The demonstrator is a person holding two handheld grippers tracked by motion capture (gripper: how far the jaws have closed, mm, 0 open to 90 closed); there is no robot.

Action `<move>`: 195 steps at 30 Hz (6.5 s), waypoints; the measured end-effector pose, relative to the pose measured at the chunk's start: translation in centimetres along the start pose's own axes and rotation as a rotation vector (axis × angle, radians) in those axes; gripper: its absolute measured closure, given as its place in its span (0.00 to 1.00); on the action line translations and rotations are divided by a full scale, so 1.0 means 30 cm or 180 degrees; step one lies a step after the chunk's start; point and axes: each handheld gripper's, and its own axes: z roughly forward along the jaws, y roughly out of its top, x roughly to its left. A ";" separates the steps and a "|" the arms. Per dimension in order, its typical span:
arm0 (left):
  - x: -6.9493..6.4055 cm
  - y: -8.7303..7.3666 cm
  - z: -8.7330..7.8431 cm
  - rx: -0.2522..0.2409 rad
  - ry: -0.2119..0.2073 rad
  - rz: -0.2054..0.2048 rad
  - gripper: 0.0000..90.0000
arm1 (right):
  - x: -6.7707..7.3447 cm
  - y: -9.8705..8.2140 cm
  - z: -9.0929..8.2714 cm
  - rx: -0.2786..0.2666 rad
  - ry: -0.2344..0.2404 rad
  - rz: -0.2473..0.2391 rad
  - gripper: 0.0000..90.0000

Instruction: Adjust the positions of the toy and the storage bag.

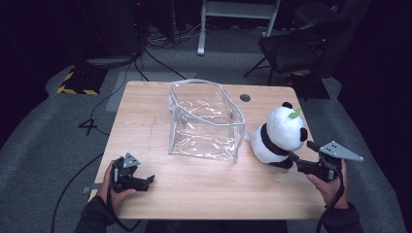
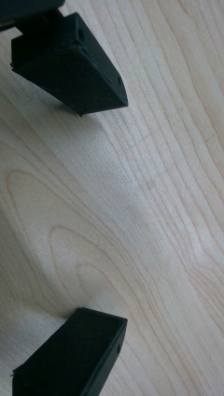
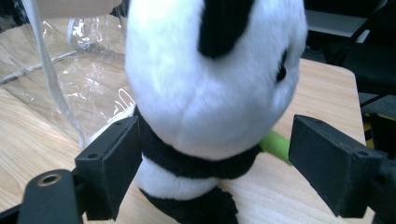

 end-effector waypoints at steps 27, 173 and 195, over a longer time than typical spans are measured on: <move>0.000 0.000 0.000 -0.0001 0.0005 0.0002 0.01 | 0.061 0.148 0.091 -0.0260 -0.0311 0.0094 0.16; 0.000 0.000 0.000 0.0000 0.0000 0.0000 0.01 | 0.153 0.651 -0.002 -0.1139 0.0134 -0.0335 0.48; 0.000 0.000 0.000 0.0004 -0.0003 0.0001 0.01 | 0.328 0.739 0.093 -0.1164 0.0479 -0.0521 0.48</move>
